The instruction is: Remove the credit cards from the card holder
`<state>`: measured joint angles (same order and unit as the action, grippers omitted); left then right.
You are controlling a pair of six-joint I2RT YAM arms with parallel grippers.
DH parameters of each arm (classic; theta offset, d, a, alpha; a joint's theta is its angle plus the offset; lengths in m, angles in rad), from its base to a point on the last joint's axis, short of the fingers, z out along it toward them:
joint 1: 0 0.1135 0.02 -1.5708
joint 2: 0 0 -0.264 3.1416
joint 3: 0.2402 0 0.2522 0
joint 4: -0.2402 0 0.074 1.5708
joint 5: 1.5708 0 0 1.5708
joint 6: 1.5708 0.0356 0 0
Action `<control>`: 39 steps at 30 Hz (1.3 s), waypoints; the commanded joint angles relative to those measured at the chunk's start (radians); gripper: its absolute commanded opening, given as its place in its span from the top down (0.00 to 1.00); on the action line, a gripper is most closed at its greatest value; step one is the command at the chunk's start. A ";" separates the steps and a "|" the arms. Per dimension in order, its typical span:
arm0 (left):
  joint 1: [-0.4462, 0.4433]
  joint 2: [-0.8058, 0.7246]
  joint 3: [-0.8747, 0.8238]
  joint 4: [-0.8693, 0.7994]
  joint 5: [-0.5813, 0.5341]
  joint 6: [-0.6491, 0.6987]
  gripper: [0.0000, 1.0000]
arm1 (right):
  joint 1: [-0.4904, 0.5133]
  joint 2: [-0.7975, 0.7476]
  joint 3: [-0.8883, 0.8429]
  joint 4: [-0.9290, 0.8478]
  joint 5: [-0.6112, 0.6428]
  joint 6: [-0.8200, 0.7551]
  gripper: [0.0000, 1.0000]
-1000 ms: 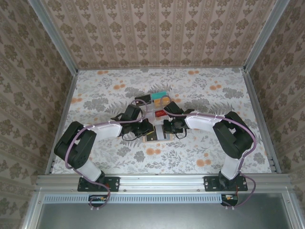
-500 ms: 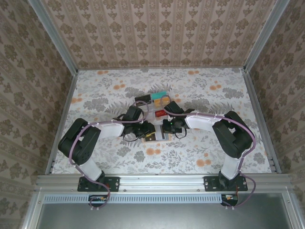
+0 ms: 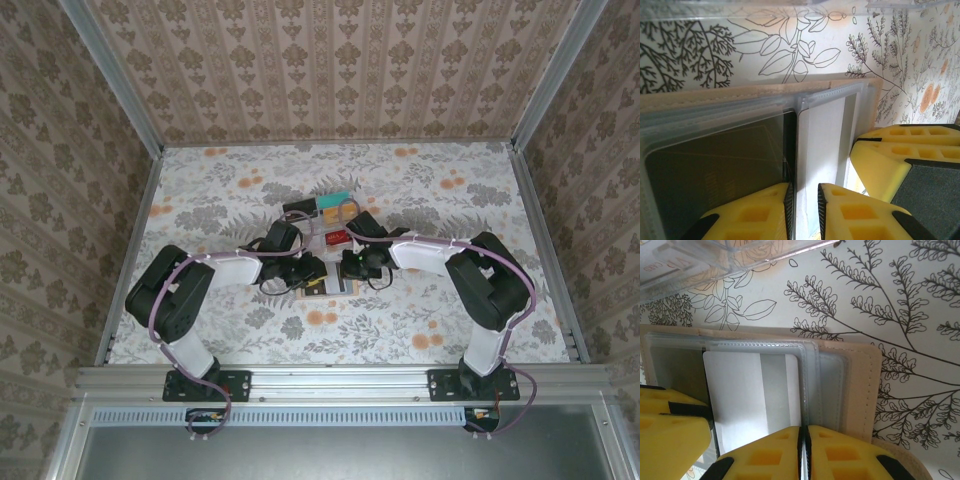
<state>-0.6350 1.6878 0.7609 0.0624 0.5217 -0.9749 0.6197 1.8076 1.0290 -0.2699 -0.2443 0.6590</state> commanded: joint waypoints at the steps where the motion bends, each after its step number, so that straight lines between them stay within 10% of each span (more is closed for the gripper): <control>1: -0.009 0.023 0.018 0.017 0.026 -0.005 0.77 | 0.006 0.032 -0.020 0.021 -0.046 0.007 0.85; 18: -0.011 -0.057 0.027 -0.141 -0.090 0.059 0.77 | 0.002 -0.077 -0.026 -0.054 0.106 -0.006 0.84; 39: -0.009 -0.023 0.024 -0.119 -0.074 0.039 0.76 | 0.000 0.006 0.012 -0.036 -0.060 -0.009 0.73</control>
<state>-0.6426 1.6588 0.7750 -0.0280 0.4633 -0.9451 0.6197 1.7924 1.0153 -0.2867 -0.2848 0.6514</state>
